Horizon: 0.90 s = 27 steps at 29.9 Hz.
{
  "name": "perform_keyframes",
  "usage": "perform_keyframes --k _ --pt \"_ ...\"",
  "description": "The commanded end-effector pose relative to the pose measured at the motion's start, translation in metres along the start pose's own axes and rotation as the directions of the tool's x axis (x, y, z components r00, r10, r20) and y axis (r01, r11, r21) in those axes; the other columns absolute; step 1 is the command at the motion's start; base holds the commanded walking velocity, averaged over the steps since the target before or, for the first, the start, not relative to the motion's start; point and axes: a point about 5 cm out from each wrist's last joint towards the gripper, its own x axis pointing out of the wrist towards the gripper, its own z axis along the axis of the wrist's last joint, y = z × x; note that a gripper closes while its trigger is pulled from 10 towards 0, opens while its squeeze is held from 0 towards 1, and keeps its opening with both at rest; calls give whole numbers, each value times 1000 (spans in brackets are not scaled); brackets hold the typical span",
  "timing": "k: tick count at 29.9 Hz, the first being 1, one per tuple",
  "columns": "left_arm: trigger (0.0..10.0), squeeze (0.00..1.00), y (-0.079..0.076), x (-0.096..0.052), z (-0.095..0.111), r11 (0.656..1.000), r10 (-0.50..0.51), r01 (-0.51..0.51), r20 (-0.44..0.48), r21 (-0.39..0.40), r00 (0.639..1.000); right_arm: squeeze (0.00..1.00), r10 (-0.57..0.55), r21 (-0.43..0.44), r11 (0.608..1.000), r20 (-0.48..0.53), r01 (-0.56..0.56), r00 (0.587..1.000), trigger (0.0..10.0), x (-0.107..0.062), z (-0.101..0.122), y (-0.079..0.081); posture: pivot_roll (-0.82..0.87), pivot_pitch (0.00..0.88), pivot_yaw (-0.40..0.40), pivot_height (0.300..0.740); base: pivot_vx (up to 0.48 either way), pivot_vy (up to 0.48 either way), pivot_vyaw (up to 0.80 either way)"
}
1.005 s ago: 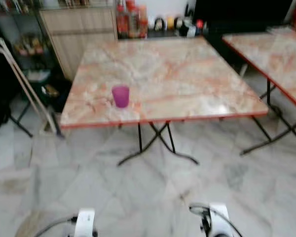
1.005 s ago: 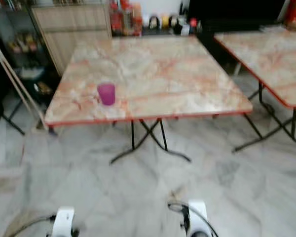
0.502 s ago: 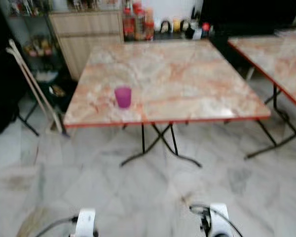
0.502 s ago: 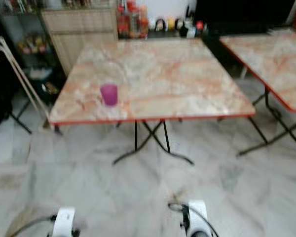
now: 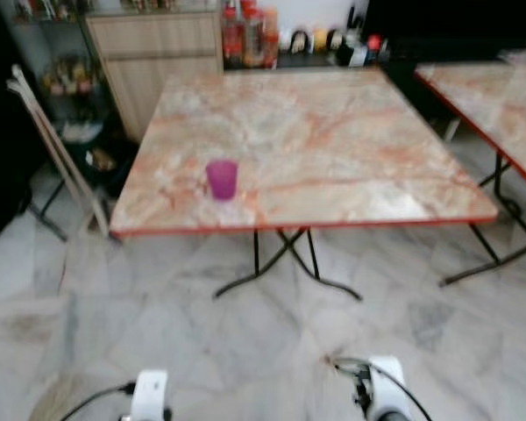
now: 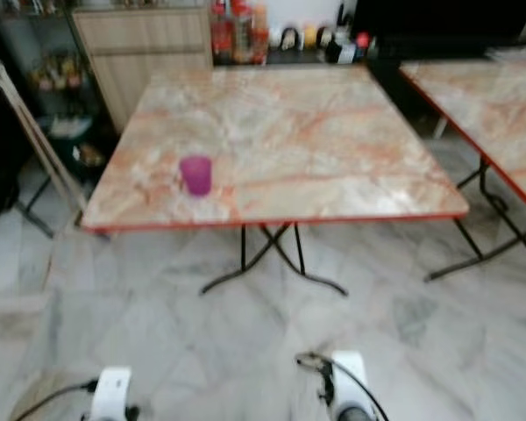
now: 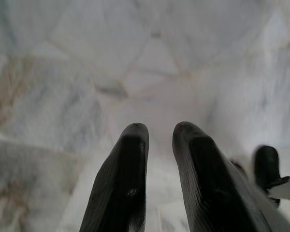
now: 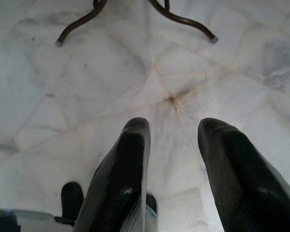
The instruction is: Setting the table
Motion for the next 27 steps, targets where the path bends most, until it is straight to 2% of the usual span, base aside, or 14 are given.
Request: perform_keyframes --k 1,8,27 --pt "10000 0 -3 0 0 1000 -7 7 -2 -5 1000 0 -19 11 1000 -12 20 1000 10000 -2 -4 -7 -57 0 33 740 345 0 0" --pt "10000 0 -2 0 0 1000 -5 5 -2 -3 1000 0 -11 -13 1000 -17 11 1000 10000 -1 -4 -6 -53 0 31 740 349 0 0" --pt "10000 0 -3 0 0 1000 -10 10 -3 -1 1000 0 -25 1 1000 -24 25 999 10000 -2 -5 -7 -51 0 30 740 346 0 0"
